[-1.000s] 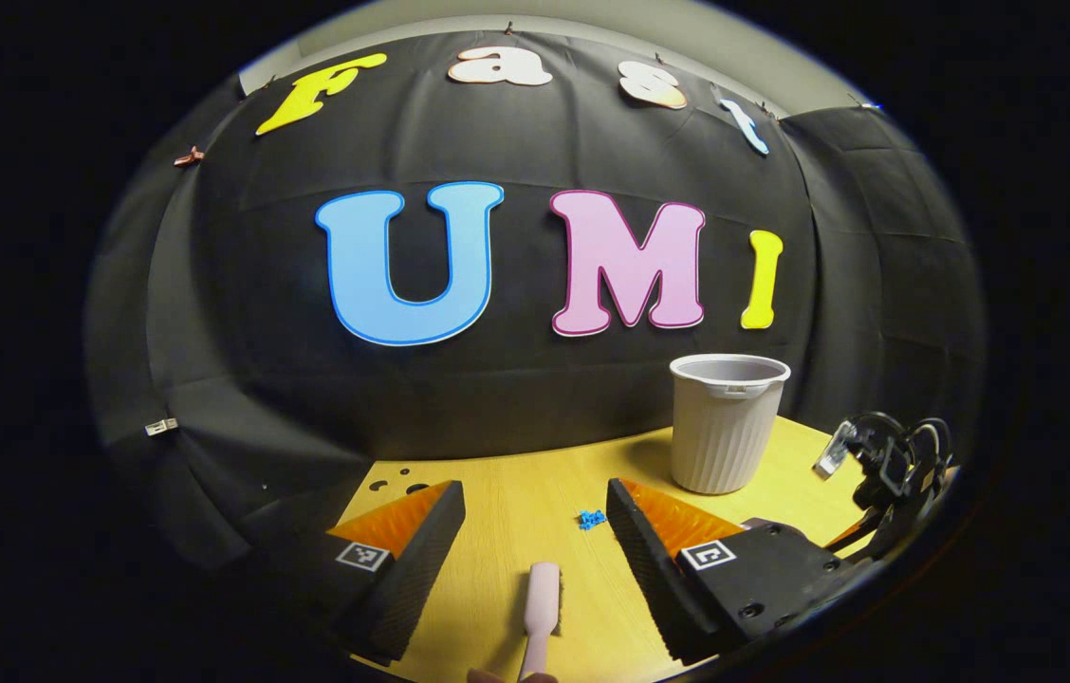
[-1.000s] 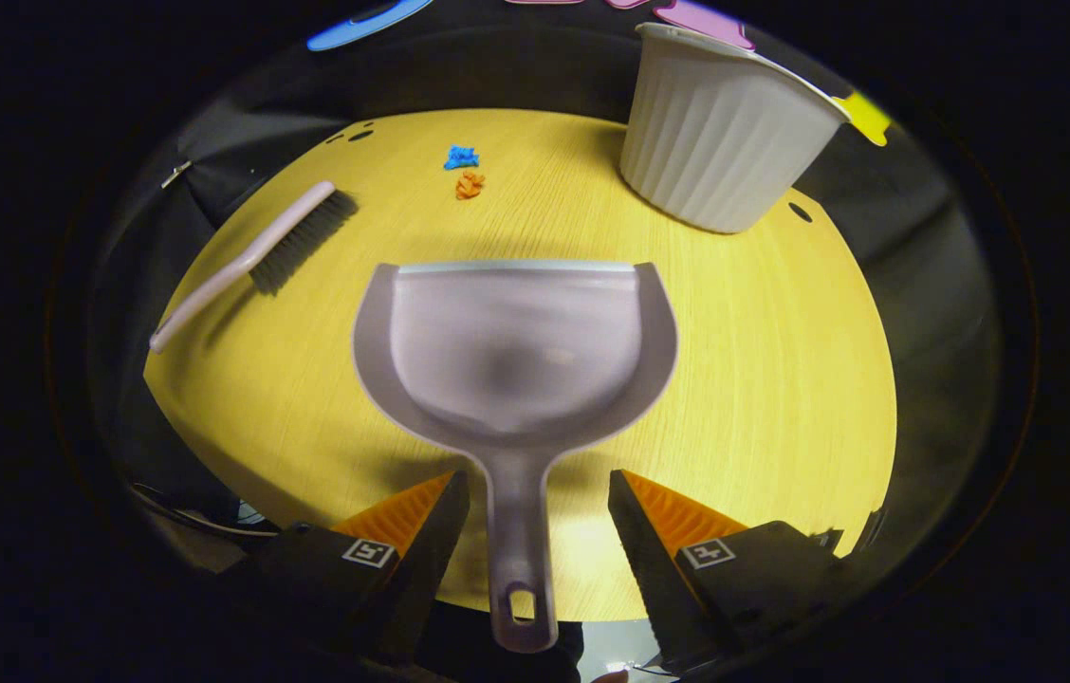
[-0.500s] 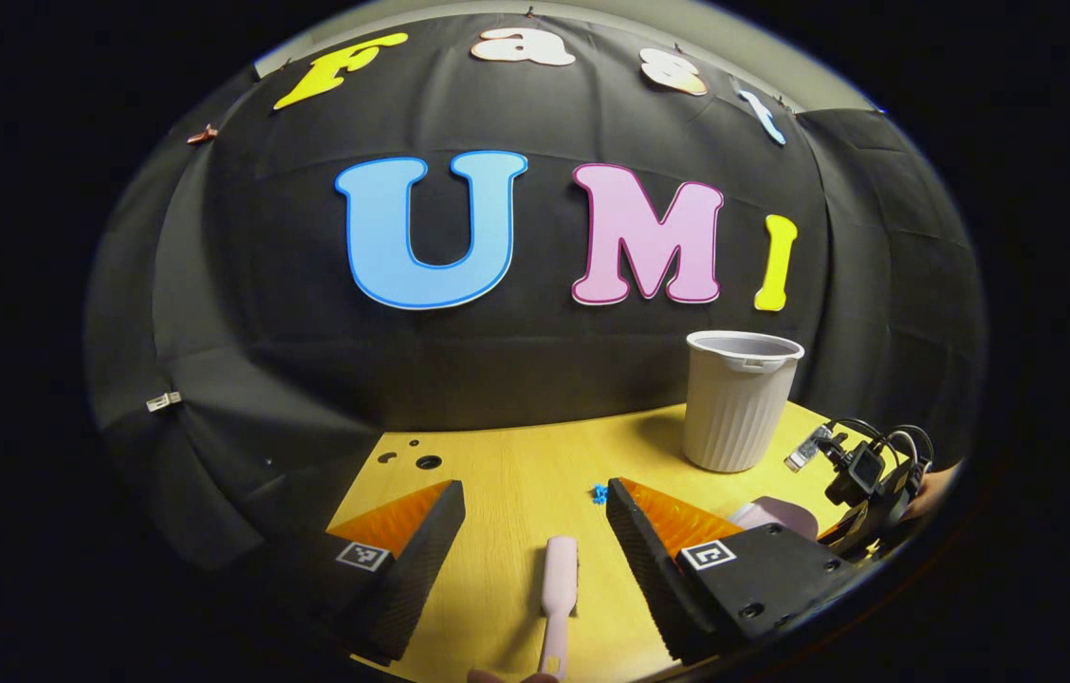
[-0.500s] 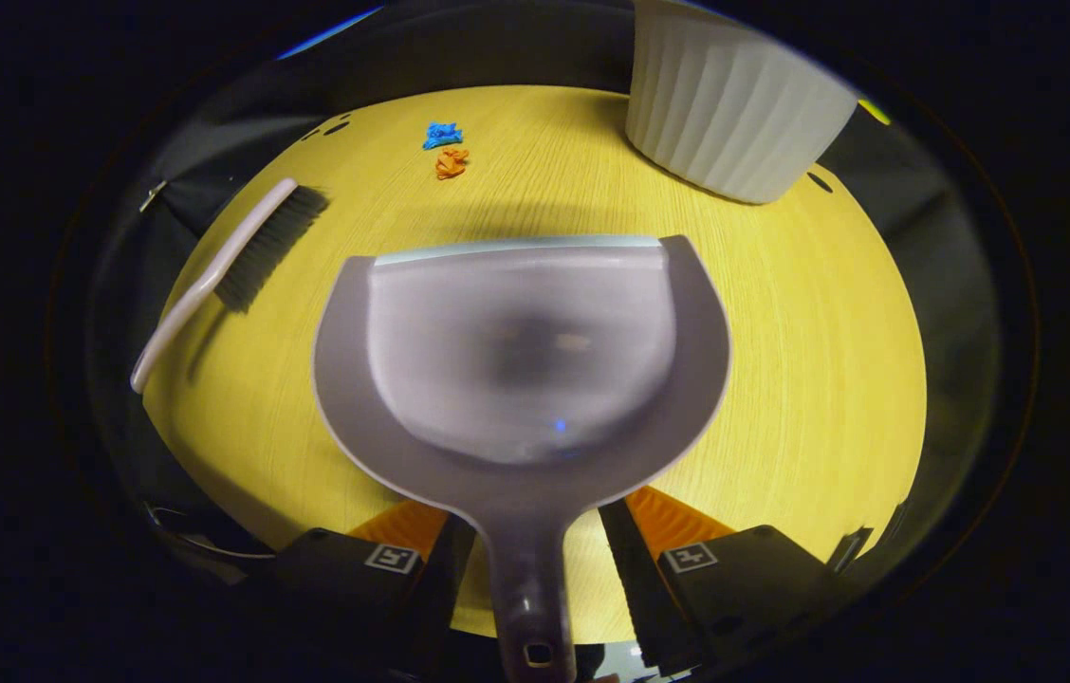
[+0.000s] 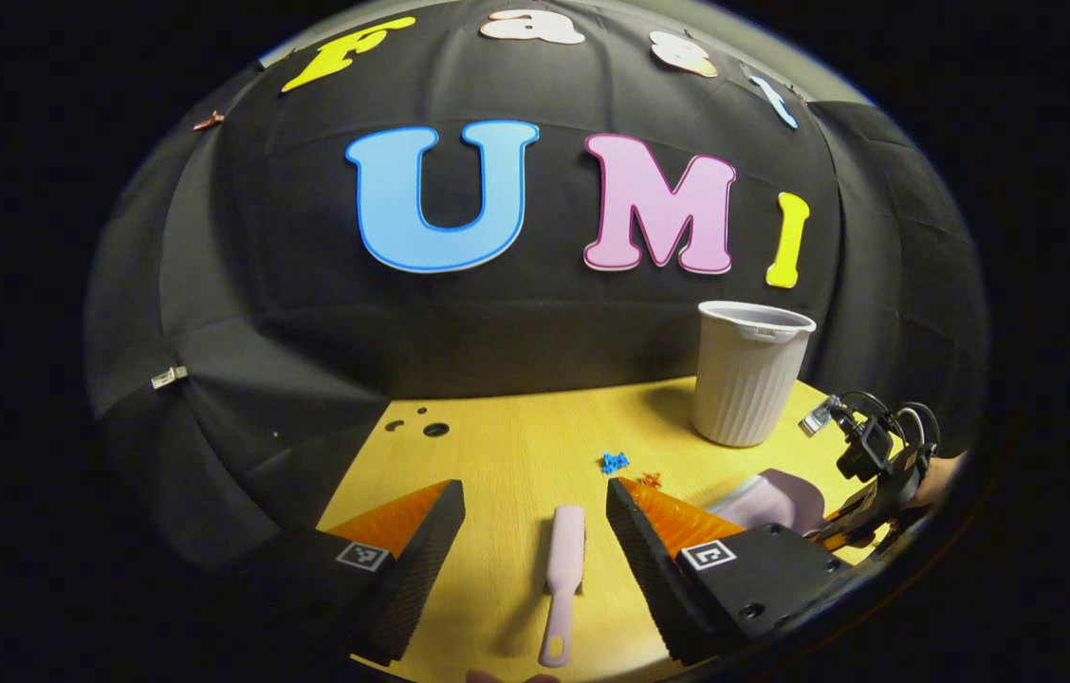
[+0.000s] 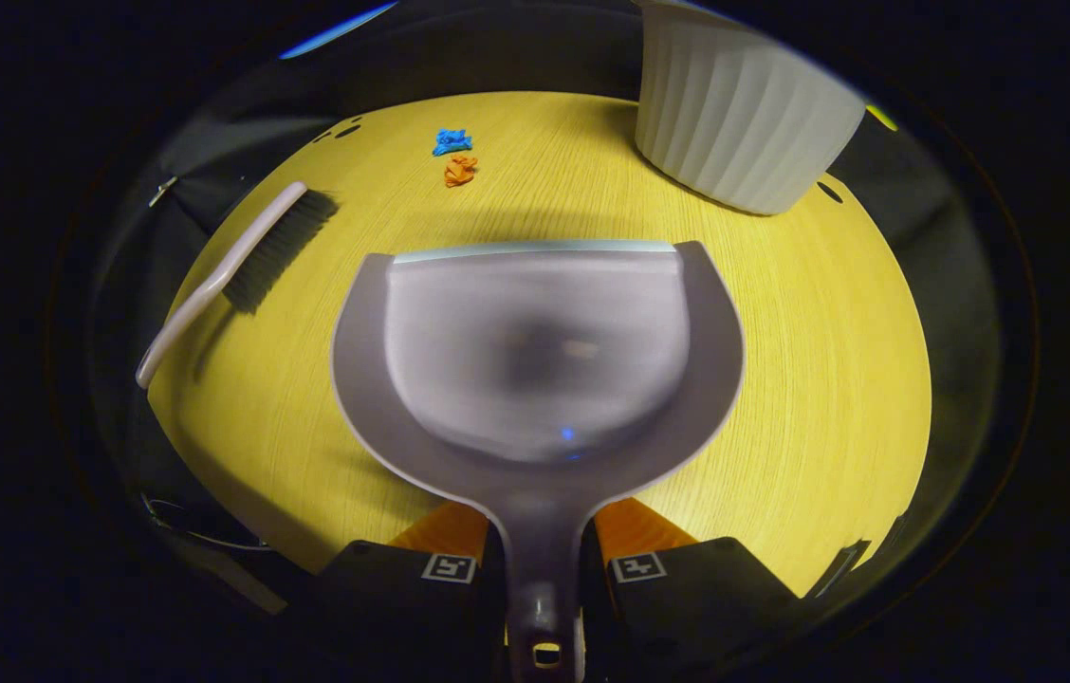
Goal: Pick up the small broom and dustpan from the desktop, sweep the trash into the dustpan with the broom, and then empty the trash into the garbage bin.
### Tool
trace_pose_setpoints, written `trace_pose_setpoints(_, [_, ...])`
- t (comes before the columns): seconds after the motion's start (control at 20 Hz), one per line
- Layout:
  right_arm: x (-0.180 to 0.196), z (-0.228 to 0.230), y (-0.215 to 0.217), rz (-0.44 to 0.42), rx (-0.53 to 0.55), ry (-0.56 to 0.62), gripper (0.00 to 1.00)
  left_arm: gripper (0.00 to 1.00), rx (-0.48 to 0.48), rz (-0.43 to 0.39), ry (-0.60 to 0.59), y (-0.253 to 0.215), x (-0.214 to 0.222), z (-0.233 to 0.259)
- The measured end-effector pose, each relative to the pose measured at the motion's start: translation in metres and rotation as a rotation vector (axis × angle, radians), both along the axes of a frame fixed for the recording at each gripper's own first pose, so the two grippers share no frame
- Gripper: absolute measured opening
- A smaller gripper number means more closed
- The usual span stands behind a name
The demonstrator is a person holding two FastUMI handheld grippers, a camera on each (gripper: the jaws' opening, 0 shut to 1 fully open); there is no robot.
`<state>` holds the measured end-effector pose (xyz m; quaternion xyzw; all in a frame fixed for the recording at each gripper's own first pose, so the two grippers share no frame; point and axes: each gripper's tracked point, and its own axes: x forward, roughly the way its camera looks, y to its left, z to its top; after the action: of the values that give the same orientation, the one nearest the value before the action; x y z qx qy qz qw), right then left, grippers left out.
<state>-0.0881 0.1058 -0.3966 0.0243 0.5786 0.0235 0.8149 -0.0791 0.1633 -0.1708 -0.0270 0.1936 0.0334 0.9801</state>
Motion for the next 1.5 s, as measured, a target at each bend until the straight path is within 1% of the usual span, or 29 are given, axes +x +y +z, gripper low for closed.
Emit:
trace_pose_setpoints(0.1, [-0.005,0.007,0.001,0.023,0.009,-0.014,0.36,0.96,-0.031,-0.028,0.076,-0.009,-0.004,-0.022])
trace_pose_setpoints(0.25, [-0.01,0.014,-0.001,0.073,-0.01,-0.04,0.36,0.96,-0.042,-0.038,0.224,-0.011,-0.014,-0.063])
trace_pose_setpoints(0.3, [-0.012,0.017,-0.002,0.084,-0.009,-0.045,0.33,0.96,-0.047,-0.044,0.272,-0.013,-0.016,-0.077])
trace_pose_setpoints(0.35, [-0.014,0.021,-0.002,0.089,-0.006,-0.05,0.36,0.96,-0.055,-0.048,0.321,-0.013,-0.016,-0.092])
trace_pose_setpoints(0.5, [-0.019,0.03,-0.008,0.09,-0.007,-0.063,0.36,0.96,-0.086,-0.059,0.428,-0.016,-0.012,-0.127])
trace_pose_setpoints(0.6, [-0.02,0.036,-0.011,0.071,0.003,-0.068,0.36,0.97,-0.093,-0.075,0.499,-0.017,-0.013,-0.149])
trace_pose_setpoints(0.8, [-0.019,0.045,-0.018,0.046,0.0,-0.084,0.35,0.96,-0.06,-0.098,0.597,-0.012,-0.007,-0.187])
trace_pose_setpoints(1.0, [-0.023,0.047,-0.018,0.032,0.006,-0.084,0.36,0.93,-0.063,-0.104,0.681,-0.012,-0.005,-0.215])
trace_pose_setpoints(1.05, [-0.024,0.047,-0.017,0.033,0.005,-0.082,0.36,0.92,-0.04,-0.099,0.679,-0.01,-0.003,-0.216])
trace_pose_setpoints(1.1, [-0.025,0.047,-0.018,0.033,0.003,-0.081,0.36,0.92,-0.027,-0.115,0.677,-0.01,0.0,-0.216])
trace_pose_setpoints(1.15, [-0.026,0.047,-0.018,0.032,0.003,-0.078,0.35,0.86,-0.02,-0.124,0.684,-0.011,0.001,-0.217])
trace_pose_setpoints(1.3, [-0.027,0.043,-0.017,0.017,0.012,-0.07,0.36,0.8,-0.016,-0.139,0.698,-0.015,0.004,-0.215])
trace_pose_setpoints(1.35, [-0.027,0.042,-0.016,0.014,0.015,-0.069,0.36,0.73,-0.014,-0.144,0.697,-0.018,0.007,-0.216])
trace_pose_setpoints(1.4, [-0.027,0.042,-0.015,0.015,0.018,-0.071,0.36,0.69,-0.011,-0.152,0.692,-0.02,0.009,-0.215])
trace_pose_setpoints(1.45, [-0.026,0.043,-0.013,0.02,0.022,-0.075,0.36,0.55,-0.009,-0.16,0.7,-0.023,0.008,-0.216])
trace_pose_setpoints(1.5, [-0.025,0.044,-0.011,0.026,0.025,-0.08,0.36,0.5,-0.003,-0.172,0.704,-0.025,0.01,-0.216])
